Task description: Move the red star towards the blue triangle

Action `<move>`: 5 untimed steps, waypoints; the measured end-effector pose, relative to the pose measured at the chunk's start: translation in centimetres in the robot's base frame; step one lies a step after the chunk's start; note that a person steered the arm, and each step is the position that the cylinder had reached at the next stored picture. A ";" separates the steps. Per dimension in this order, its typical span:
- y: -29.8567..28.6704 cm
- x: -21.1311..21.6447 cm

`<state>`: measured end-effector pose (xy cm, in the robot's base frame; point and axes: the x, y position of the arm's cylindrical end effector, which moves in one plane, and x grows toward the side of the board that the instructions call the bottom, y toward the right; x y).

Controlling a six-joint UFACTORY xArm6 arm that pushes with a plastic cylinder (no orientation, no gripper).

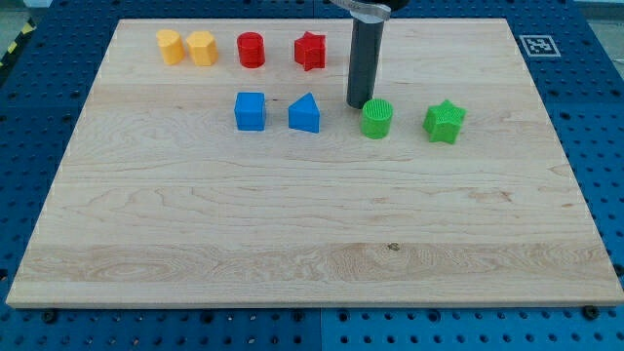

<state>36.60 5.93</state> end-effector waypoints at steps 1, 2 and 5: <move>0.1 0.0; -1.1 -1.1; 0.5 -10.6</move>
<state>26.00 6.44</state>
